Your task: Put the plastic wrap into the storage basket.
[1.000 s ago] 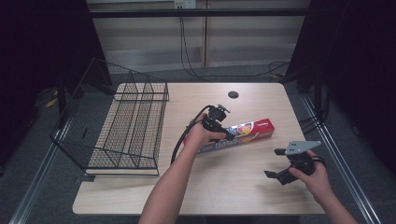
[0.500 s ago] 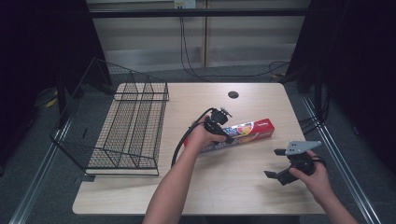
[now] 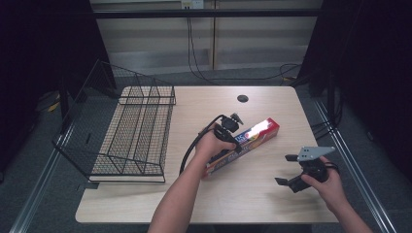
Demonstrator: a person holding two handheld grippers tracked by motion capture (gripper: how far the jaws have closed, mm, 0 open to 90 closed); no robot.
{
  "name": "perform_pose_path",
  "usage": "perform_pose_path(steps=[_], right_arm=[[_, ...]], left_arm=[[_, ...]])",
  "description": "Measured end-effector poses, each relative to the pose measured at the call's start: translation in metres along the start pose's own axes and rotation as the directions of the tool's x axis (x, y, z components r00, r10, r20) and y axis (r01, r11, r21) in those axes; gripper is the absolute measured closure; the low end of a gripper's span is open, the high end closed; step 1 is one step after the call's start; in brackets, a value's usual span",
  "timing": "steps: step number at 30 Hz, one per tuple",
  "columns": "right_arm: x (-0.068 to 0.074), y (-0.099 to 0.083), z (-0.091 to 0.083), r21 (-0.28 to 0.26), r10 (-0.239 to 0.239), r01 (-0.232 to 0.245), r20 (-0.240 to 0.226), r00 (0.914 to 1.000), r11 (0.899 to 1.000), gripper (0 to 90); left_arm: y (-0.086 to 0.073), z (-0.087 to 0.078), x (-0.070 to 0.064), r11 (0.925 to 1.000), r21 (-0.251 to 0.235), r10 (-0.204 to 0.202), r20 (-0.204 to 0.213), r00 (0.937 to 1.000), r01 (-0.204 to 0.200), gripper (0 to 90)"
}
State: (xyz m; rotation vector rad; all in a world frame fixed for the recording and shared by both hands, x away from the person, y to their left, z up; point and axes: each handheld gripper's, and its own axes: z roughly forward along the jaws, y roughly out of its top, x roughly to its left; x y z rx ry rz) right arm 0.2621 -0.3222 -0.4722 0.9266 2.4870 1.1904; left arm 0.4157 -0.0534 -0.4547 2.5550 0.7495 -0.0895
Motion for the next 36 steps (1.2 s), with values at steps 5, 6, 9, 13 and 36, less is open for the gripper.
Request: perform_pose_path(steps=[5,6,9,13,36], right_arm=[[0.0,0.0,0.0,-0.001,0.001,-0.001,0.004,1.0,1.0,2.4],[0.0,0.0,0.0,-0.002,-0.002,0.002,-0.002,1.0,1.0,2.4],[0.001,0.0,0.0,-0.004,-0.005,0.004,-0.007,1.0,1.0,2.4],[0.001,0.0,0.001,-0.001,-0.001,0.001,-0.001,1.0,1.0,2.4],[0.001,0.0,0.001,-0.008,-0.011,0.01,-0.016,0.9998,1.0,2.4]], left_arm=[[-0.001,0.001,-0.004,0.9999,-0.011,-0.009,-0.009,0.9999,0.009,39.5],[-0.001,0.003,-0.003,0.9998,-0.015,0.014,-0.002,0.9999,-0.014,38.7],[0.0,0.007,-0.001,0.9982,-0.06,0.004,0.018,0.9998,-0.003,34.1],[0.004,0.015,-0.001,0.9984,-0.056,-0.003,0.024,0.9997,0.004,34.8],[0.009,-0.062,0.011,0.967,0.039,-0.251,-0.037,0.9674,0.252,44.8]])
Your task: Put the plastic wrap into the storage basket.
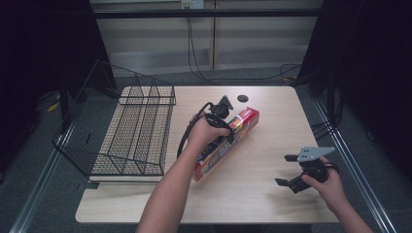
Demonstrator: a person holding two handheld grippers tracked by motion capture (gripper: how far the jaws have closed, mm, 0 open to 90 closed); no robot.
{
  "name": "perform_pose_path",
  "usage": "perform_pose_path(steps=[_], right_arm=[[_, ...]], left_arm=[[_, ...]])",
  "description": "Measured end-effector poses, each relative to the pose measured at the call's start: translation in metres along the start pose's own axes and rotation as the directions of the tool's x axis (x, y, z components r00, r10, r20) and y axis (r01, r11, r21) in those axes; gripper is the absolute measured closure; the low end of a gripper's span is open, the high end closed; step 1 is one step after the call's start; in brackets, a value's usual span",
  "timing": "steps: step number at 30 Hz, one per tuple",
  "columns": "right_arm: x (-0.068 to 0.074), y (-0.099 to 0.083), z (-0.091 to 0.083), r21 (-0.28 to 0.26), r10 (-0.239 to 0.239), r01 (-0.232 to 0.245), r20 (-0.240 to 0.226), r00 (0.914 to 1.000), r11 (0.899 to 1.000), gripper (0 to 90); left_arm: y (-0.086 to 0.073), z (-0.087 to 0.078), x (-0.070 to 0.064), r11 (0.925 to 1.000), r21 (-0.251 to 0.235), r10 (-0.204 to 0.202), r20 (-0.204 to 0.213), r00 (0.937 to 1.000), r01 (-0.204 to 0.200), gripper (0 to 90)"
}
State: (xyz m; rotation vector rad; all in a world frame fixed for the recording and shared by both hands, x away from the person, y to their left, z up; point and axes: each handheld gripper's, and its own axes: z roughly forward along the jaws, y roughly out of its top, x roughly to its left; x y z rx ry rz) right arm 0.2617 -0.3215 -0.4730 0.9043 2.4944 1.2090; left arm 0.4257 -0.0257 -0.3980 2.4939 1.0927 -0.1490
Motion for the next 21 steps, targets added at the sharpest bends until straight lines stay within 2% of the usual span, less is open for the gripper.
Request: perform_pose_path(steps=[3,4,5,6,10,13,14,18,20,21], right_arm=[[0.0,0.0,0.0,-0.001,0.001,-0.001,0.003,1.0,1.0,2.4],[0.0,0.0,0.0,-0.004,0.0,0.0,0.0,1.0,1.0,2.4],[0.0,0.0,0.0,-0.004,0.0,0.0,0.0,1.0,1.0,2.4],[-0.001,0.0,-0.001,-0.007,-0.002,0.002,-0.003,1.0,1.0,2.4],[-0.001,0.0,-0.001,-0.007,-0.002,0.002,0.004,1.0,1.0,2.4],[0.0,0.0,0.0,-0.008,-0.003,0.003,0.003,1.0,1.0,2.4],[0.0,0.0,0.0,-0.009,-0.005,0.005,0.001,1.0,1.0,2.4],[-0.001,0.001,0.0,-0.009,-0.006,0.006,-0.003,1.0,1.0,2.4],[-0.001,0.001,0.0,-0.01,-0.005,0.005,-0.002,1.0,1.0,2.4],[-0.001,0.001,0.0,-0.01,-0.005,0.005,-0.002,1.0,1.0,2.4]], left_arm=[[0.001,-0.008,0.0,0.9999,-0.002,-0.013,-0.008,0.9999,0.013,44.8],[0.003,-0.017,0.002,0.9999,0.011,-0.004,-0.021,0.9998,0.004,44.8],[0.003,-0.017,0.002,0.9999,0.011,-0.004,-0.021,0.9998,0.004,44.8],[0.003,-0.024,0.003,0.9999,0.005,-0.014,-0.019,0.9997,0.014,44.8],[0.003,-0.037,0.005,0.9993,-0.003,-0.038,-0.021,0.9991,0.038,44.7],[0.003,-0.047,0.008,0.9986,-0.015,-0.051,-0.04,0.9979,0.051,44.8],[0.003,-0.052,0.009,0.9968,-0.017,-0.079,-0.044,0.9959,0.078,44.8],[0.002,-0.06,0.012,0.9972,-0.022,-0.072,-0.061,0.9956,0.071,44.8],[0.0,-0.067,0.014,0.9951,-0.02,-0.098,-0.065,0.9931,0.097,44.8],[0.0,-0.067,0.014,0.9951,-0.02,-0.098,-0.065,0.9931,0.097,44.8]])
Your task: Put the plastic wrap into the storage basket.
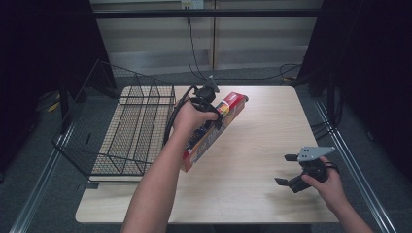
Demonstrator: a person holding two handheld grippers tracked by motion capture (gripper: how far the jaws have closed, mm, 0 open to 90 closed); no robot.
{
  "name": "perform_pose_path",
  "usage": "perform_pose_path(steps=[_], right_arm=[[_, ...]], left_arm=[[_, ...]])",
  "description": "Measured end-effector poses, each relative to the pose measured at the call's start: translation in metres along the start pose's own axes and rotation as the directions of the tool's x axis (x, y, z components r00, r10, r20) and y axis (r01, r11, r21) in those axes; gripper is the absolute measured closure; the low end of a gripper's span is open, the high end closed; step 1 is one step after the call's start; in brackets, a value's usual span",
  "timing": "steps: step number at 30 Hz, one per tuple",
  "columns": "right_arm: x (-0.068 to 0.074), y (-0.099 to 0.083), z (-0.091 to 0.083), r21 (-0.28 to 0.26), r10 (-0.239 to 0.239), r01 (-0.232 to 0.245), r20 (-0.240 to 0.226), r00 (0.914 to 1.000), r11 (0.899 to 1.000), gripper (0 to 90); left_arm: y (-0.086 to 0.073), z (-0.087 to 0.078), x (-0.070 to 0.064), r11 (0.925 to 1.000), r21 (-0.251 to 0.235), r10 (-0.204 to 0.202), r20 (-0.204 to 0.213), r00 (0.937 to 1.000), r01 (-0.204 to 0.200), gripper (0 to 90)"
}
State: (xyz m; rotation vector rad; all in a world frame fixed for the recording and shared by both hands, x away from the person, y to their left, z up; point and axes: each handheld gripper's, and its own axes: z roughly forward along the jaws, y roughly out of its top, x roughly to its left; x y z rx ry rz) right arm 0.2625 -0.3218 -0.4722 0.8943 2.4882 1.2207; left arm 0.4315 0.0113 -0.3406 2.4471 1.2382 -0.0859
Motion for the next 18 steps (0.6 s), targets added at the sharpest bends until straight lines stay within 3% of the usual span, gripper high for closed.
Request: perform_pose_path(steps=[18], right_arm=[[0.0,0.0,0.0,0.001,0.001,-0.001,-0.004,1.0,1.0,2.4]], left_arm=[[0.0,-0.042,0.011,0.9984,-0.014,-0.055,-0.059,0.9967,0.054,44.7]])
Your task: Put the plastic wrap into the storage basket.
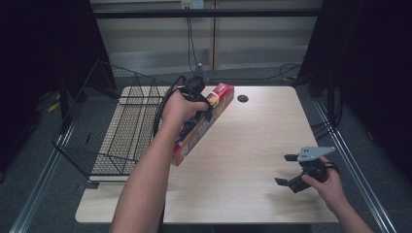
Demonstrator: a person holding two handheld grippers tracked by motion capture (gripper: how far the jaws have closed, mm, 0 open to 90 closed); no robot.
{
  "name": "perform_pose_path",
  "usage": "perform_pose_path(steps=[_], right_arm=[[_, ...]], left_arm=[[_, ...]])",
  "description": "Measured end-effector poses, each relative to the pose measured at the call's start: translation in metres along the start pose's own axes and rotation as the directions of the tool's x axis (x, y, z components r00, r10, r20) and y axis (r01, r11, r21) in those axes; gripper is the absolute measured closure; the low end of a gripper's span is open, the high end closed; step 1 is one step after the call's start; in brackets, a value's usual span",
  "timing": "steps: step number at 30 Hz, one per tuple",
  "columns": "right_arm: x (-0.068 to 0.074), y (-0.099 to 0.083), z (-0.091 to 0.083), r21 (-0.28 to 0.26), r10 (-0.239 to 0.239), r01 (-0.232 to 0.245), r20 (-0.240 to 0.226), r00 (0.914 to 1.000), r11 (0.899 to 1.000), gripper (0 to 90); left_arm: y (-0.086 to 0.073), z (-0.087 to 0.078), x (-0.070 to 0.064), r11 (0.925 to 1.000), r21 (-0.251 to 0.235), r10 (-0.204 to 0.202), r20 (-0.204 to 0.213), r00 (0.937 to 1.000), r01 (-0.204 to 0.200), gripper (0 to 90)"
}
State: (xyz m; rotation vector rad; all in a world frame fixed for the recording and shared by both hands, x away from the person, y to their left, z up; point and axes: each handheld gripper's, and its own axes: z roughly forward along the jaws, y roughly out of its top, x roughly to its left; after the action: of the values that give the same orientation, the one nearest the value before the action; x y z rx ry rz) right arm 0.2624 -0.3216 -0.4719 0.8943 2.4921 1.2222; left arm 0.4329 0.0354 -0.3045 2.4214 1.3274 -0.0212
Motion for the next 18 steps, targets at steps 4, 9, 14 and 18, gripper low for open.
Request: perform_pose_path(steps=[4,9,14,18], right_arm=[[0.0,0.0,0.0,0.0,0.0,0.0,0.0,1.0,1.0,2.4],[0.0,0.0,-0.001,-0.008,0.001,-0.001,0.008,1.0,1.0,2.3],[0.0,0.0,-0.001,-0.006,0.001,-0.001,0.012,0.9999,1.0,2.3],[0.0,0.0,0.0,-0.006,0.002,-0.002,0.01,1.0,1.0,2.4]], left_arm=[[0.0,-0.006,0.003,0.9999,-0.002,-0.01,0.001,0.9999,0.01,44.8],[-0.001,-0.017,0.008,0.9989,-0.016,-0.045,-0.004,0.999,0.045,44.7],[-0.002,-0.025,0.013,0.9981,-0.016,-0.059,-0.01,0.9982,0.059,44.7],[-0.003,-0.034,0.018,0.9966,-0.027,-0.079,-0.027,0.9965,0.078,44.7]])
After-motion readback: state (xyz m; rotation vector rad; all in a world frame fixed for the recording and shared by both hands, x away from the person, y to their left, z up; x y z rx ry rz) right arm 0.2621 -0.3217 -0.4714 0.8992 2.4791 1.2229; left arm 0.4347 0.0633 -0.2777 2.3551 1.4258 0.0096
